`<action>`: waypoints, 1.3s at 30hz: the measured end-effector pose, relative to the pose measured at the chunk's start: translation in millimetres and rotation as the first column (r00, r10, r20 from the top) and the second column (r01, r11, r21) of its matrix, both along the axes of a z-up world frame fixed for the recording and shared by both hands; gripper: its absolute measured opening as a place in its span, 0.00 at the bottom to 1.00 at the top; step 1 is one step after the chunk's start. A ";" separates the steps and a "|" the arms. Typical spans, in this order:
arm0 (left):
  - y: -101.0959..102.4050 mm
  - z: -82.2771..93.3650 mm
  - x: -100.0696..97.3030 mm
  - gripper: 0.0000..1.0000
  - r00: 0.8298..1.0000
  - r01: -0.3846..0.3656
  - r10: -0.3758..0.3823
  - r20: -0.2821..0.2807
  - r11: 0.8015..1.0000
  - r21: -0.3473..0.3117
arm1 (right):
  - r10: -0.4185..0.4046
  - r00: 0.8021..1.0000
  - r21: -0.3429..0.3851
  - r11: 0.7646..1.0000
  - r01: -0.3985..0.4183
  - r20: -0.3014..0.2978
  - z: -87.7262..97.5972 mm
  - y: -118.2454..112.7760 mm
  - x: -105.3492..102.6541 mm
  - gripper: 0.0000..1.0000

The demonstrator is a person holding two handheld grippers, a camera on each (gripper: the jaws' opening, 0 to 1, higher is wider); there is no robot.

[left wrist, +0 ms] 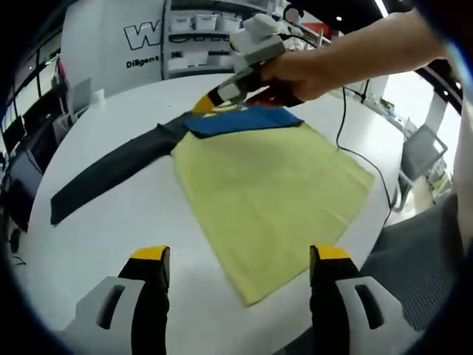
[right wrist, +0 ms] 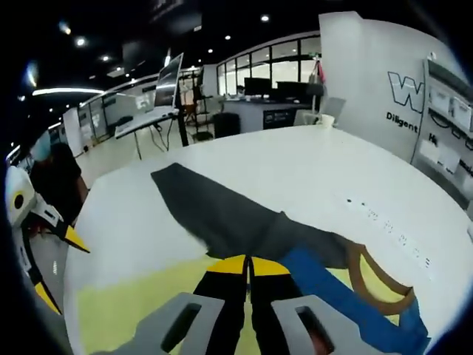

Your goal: Fold the garment on the visible template until the final outline fits inside the template.

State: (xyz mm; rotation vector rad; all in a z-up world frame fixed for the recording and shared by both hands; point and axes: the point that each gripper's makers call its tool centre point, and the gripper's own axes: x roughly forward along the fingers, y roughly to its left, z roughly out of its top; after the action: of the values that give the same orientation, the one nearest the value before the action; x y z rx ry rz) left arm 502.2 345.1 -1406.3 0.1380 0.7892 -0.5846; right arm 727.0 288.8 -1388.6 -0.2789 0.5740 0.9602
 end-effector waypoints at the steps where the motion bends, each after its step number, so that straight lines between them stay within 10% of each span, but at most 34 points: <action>1: -0.3 0.3 0.7 0.79 1.000 0.000 0.000 0.002 1.000 0.000 | 0.001 1.000 0.001 1.000 -0.001 -0.004 -0.3 -1.8 -1.7 0.00; 14: 2.7 4.7 15.0 0.80 1.000 -0.010 0.010 0.013 1.000 -0.024 | 0.022 1.000 0.023 0.999 -0.023 0.009 6.2 -37.9 -23.3 0.06; 24: 41.4 7.1 41.5 0.78 0.987 -0.158 0.159 -0.002 0.982 -0.102 | -0.036 0.999 0.058 0.998 0.035 0.007 14.7 -80.3 -32.9 0.15; 31: 93.7 10.8 71.3 0.75 0.942 -0.333 0.336 -0.015 0.926 -0.180 | -0.065 0.998 0.073 0.995 0.064 0.014 23.9 -100.2 -43.3 0.19; 39: 167.1 10.3 106.5 0.71 0.847 -0.521 0.529 -0.044 0.812 -0.265 | -0.093 0.995 0.082 0.993 0.090 0.039 37.8 -123.2 -60.1 0.20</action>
State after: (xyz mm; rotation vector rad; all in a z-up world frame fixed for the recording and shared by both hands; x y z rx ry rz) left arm 608.7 512.1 -1395.9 -0.3183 0.6694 -0.1520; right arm 666.9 165.6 -1350.8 -0.1997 0.5039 0.8842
